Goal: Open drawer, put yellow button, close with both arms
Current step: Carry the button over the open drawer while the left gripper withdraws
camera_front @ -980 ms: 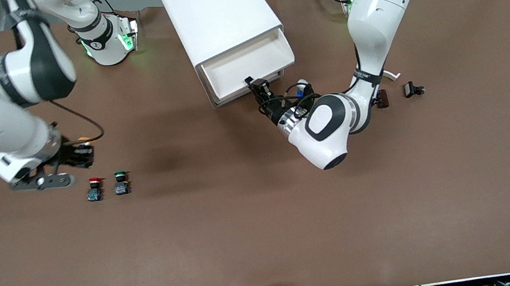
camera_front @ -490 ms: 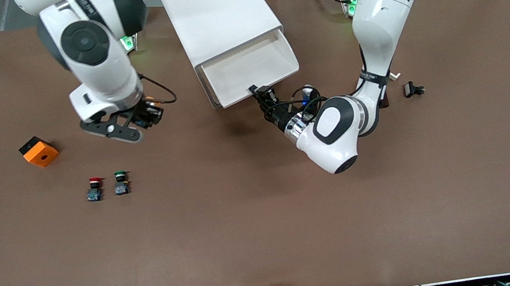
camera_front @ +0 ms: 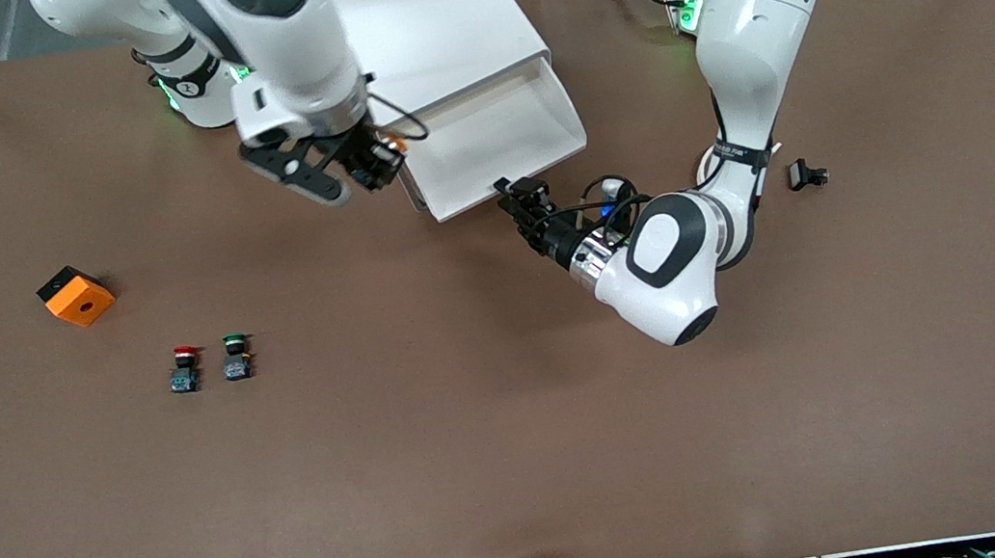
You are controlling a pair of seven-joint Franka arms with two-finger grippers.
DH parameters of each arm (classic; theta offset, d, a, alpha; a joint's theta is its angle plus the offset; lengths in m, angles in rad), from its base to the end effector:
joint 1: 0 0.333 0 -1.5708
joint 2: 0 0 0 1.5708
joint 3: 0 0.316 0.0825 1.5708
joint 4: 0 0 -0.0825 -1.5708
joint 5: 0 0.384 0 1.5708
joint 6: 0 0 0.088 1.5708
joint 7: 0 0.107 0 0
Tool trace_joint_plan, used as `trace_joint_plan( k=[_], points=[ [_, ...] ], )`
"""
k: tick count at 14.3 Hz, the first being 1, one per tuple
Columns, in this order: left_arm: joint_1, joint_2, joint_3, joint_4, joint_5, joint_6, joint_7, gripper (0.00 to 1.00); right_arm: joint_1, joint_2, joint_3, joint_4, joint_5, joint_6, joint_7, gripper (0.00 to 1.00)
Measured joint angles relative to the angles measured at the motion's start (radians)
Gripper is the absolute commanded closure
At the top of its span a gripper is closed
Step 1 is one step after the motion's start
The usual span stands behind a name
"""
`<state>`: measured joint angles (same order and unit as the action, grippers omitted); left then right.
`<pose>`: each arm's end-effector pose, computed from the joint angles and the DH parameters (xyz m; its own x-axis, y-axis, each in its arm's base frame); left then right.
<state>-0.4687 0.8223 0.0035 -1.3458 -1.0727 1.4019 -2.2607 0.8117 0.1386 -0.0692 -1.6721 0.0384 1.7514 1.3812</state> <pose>0.5565 -0.3982 0.2534 -0.5700 0.8051 -0.1640 0.3362 0.0464 -0.9407 0.4379 0.4094 0.5117 0.7971 -0.6026 -0.0384 -0.6006 -0.7978 0.0527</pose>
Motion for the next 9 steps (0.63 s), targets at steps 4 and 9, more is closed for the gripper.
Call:
trace_joint_plan(
  k=[4,9],
  points=[
    [0.044,0.0,0.007,0.044,0.0,0.007,0.012,0.0,0.097,0.078,0.0,0.004,0.0,0.117,0.223,0.91],
    [0.147,-0.004,0.038,0.091,0.026,0.003,0.141,0.0,0.135,0.132,-0.001,0.012,0.032,0.201,0.352,0.9]
  ],
)
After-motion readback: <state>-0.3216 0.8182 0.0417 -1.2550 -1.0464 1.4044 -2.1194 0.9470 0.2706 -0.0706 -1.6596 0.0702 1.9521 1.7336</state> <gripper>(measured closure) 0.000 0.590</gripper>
